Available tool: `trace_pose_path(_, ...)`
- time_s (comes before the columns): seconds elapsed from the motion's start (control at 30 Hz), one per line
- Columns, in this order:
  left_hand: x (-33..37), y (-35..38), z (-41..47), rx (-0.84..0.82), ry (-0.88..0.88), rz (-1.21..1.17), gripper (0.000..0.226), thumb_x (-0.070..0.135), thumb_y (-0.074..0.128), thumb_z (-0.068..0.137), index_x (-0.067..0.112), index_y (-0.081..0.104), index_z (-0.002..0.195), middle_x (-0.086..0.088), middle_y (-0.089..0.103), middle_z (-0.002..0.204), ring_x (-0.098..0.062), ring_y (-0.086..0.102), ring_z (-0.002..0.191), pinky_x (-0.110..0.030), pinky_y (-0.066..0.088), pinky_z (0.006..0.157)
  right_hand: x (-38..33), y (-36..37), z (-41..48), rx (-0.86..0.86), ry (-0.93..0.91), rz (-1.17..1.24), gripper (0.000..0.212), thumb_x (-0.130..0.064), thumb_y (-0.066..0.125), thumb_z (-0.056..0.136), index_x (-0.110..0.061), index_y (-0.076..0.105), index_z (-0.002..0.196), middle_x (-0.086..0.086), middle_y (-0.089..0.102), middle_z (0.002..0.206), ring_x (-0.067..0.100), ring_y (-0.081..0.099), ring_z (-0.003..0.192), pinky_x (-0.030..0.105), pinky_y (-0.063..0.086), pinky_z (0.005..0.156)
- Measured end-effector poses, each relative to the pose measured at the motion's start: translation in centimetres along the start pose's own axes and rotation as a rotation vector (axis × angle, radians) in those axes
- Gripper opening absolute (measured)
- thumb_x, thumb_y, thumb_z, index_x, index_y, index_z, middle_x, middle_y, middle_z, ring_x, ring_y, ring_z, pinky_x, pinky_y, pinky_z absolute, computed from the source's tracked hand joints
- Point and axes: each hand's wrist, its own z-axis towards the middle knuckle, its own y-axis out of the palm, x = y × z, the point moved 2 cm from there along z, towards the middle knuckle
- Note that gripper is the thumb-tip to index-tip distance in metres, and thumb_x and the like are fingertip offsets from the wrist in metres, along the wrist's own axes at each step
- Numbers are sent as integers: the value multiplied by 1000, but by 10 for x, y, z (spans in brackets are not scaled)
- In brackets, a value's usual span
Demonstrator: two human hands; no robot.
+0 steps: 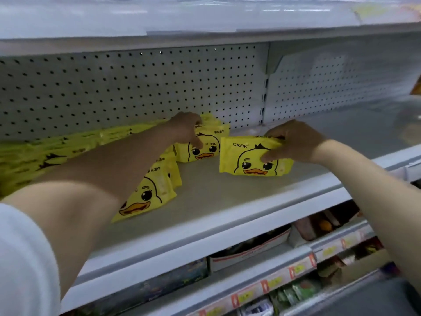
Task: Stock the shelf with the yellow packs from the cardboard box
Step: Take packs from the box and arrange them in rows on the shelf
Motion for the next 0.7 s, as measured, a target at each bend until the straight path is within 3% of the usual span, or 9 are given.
trace_pose_path(0.13,-10,7,9,63,33,-12,81,36,87,69,15,47,136,-8,51,136,-26,49,122,-31,43,92,-7,7,10,-28,-24,25,17,-24,86,71,-31,72,76,-16,69,64,-5,59,56,8,42,51)
trace_pose_path(0.27,-16,12,13,171,71,113,79,45,87,63,19,50,128,-7,54,124,-26,47,115,-35,44,83,-9,13,18,-43,-21,22,20,-24,87,70,-28,75,85,-13,72,73,-1,63,64,11,45,56)
trace_pose_path(0.37,-18,9,13,263,72,190,76,49,86,61,21,52,123,-8,52,121,-28,43,116,-37,41,86,-8,17,24,-45,4,31,26,-23,87,68,-23,76,92,-6,75,83,11,69,77,28,54,69)
trace_pose_path(0.47,-8,-1,0,378,227,-59,52,50,78,73,20,58,110,-4,58,111,-24,50,109,-35,43,85,-8,20,33,-40,5,42,30,-24,88,67,-23,76,95,-5,75,86,15,71,82,31,55,74)
trace_pose_path(0.57,14,-9,-29,234,392,-421,30,42,75,80,19,63,96,6,68,98,-8,63,98,-25,49,83,-11,25,45,-43,-13,61,27,-24,89,66,-26,76,90,-8,74,83,11,70,78,27,55,70)
trace_pose_path(0.63,23,-5,-41,96,423,-405,30,41,79,77,24,63,96,10,69,100,0,63,100,-23,49,87,-16,30,53,-52,-32,93,28,-24,90,66,-30,75,89,-9,73,83,7,69,77,27,55,71)
trace_pose_path(0.7,22,1,-43,55,387,-343,32,36,81,76,25,62,99,7,68,104,-3,62,103,-24,48,87,-20,36,61,-53,-42,107,30,-27,90,65,-30,75,91,-7,74,87,9,68,82,29,54,74)
